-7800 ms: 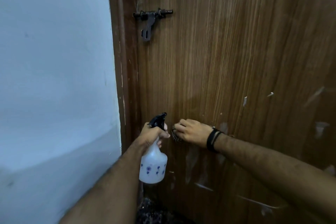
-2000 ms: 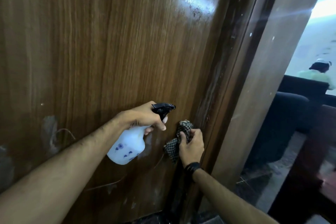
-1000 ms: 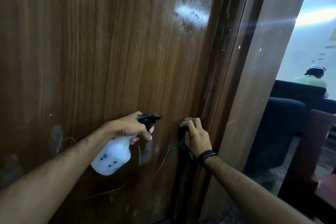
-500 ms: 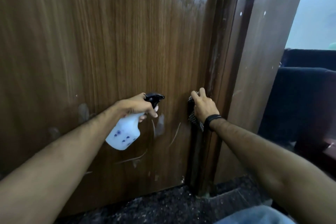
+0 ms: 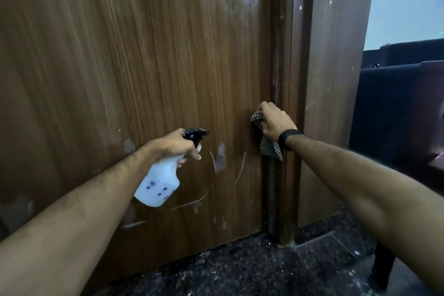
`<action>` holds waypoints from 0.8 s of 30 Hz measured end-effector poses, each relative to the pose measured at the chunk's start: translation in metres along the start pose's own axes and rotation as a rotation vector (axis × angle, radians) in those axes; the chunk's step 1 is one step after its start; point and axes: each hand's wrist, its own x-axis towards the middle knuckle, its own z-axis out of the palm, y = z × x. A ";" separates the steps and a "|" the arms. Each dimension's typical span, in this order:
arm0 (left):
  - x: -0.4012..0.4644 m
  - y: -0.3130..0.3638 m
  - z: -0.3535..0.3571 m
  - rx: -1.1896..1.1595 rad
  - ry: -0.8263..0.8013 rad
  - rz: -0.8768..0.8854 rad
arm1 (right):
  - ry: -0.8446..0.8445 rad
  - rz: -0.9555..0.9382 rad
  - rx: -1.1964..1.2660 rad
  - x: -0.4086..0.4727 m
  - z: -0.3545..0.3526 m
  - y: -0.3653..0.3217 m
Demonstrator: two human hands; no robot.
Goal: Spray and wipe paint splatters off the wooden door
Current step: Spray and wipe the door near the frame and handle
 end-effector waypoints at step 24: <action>0.050 -0.050 0.023 0.085 0.051 -0.094 | 0.292 0.351 0.631 -0.025 0.075 -0.066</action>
